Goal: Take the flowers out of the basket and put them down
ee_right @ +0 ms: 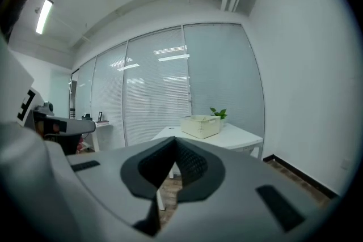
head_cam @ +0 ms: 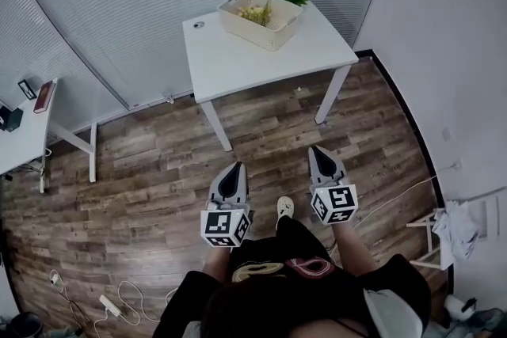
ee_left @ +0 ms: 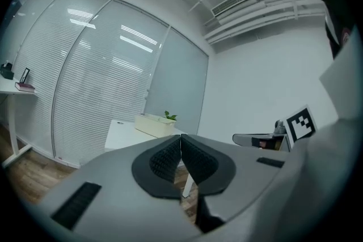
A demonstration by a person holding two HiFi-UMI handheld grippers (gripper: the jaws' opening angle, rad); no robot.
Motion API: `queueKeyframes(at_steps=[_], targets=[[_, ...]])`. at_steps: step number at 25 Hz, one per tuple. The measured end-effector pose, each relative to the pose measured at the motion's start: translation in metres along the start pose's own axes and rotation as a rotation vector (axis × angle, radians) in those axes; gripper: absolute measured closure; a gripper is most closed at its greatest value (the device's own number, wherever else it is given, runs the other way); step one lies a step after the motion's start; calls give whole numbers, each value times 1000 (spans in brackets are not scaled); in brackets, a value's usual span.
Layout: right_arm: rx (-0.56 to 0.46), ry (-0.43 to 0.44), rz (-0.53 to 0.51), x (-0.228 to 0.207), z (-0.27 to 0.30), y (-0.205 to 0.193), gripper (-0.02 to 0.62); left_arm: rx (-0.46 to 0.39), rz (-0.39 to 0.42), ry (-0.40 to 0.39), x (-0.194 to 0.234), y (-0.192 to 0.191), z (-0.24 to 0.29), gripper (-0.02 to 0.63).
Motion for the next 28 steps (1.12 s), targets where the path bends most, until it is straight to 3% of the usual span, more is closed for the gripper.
queueKeyframes(at_steps=[16,28], targets=[[6,71,30,-137,88,-6,585,2,21,76,-42,-34,136,588],[11,82,76,-171,108,-10,584,13,38,92,-53,-36,174,588]])
Point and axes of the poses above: the fingertips, and each gripper's own axes: z forward along the fingers, x to its left, y out of its top, the point moved 8 cm from there along -z, backward along the fingers, and after that the axes turned 13 degrees about -x, right-handed, at the moved point
